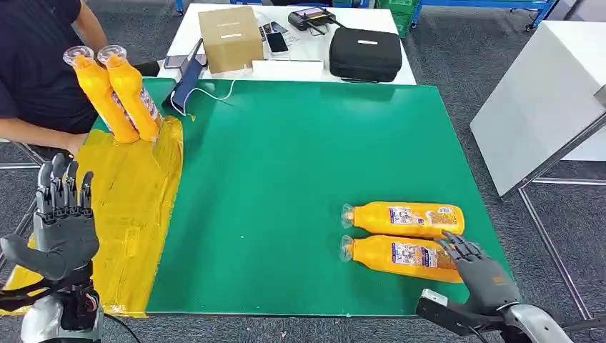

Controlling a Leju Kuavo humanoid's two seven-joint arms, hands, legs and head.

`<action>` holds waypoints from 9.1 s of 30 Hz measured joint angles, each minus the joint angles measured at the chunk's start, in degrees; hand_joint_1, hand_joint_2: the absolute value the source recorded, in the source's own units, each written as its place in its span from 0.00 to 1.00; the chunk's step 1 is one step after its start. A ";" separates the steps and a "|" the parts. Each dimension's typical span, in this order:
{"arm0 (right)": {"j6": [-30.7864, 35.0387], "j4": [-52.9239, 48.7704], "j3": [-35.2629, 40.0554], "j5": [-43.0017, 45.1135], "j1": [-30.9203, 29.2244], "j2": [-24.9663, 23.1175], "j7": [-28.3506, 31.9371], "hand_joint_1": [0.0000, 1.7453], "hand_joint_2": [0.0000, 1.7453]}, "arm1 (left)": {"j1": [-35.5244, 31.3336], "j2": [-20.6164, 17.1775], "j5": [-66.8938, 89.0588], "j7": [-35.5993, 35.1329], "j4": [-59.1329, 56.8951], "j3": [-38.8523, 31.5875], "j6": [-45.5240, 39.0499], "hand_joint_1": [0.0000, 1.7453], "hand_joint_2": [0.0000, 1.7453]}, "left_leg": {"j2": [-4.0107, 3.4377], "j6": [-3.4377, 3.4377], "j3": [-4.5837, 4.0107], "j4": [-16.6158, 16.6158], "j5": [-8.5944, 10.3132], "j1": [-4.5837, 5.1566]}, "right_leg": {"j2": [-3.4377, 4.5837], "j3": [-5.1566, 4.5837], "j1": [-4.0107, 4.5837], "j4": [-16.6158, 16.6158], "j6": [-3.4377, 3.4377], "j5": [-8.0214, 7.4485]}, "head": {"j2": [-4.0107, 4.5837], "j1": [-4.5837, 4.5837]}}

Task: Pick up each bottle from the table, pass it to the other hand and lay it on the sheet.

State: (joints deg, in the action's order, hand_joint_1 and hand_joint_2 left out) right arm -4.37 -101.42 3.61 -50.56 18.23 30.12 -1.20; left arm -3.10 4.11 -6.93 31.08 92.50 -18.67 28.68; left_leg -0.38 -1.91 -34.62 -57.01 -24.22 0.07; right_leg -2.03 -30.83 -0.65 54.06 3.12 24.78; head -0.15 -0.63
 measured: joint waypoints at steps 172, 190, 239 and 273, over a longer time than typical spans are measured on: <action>12.94 34.60 42.69 8.22 -32.02 -43.39 5.49 0.00 1.00 | 6.03 1.36 17.93 -3.98 -0.83 29.05 -15.22 1.00 1.00 | -0.07 0.45 0.02 -0.01 -0.01 0.00 | 0.04 -0.33 0.01 0.75 -0.47 0.33 | 0.00 0.13; 13.07 9.44 24.54 14.60 -26.23 -20.17 6.78 0.00 0.00 | 0.42 -5.29 87.91 -10.86 -13.07 7.14 -68.43 1.00 1.00 | -0.03 0.47 -0.05 -0.05 0.04 0.17 | 0.03 -0.34 -0.14 0.73 -0.46 0.29 | 0.00 0.11; 4.24 -0.15 4.31 16.46 -16.60 -4.76 9.64 0.00 0.00 | -6.06 -13.55 79.21 -10.38 -35.19 22.56 -60.74 0.00 0.00 | 0.16 0.45 0.00 -0.05 0.04 0.23 | -0.08 -0.30 -0.19 0.75 -0.43 0.28 | 0.00 0.13; 0.15 24.96 5.53 2.08 -22.11 -4.74 1.73 0.00 1.00 | -7.36 -2.47 17.31 1.77 -4.42 18.51 -22.49 0.00 0.00 | 0.25 0.31 -0.05 -0.07 0.12 0.33 | -0.09 -0.30 -0.28 0.76 -0.26 0.17 | 0.00 0.18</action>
State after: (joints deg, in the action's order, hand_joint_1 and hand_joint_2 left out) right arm -4.22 -76.46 9.14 -48.48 -3.88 25.38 0.52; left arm -10.46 1.64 10.38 32.85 88.08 -0.15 6.19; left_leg -0.13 -1.59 -34.67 -57.08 -24.10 0.41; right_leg -2.11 -31.14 -0.93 54.82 2.86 24.95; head -0.15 -0.46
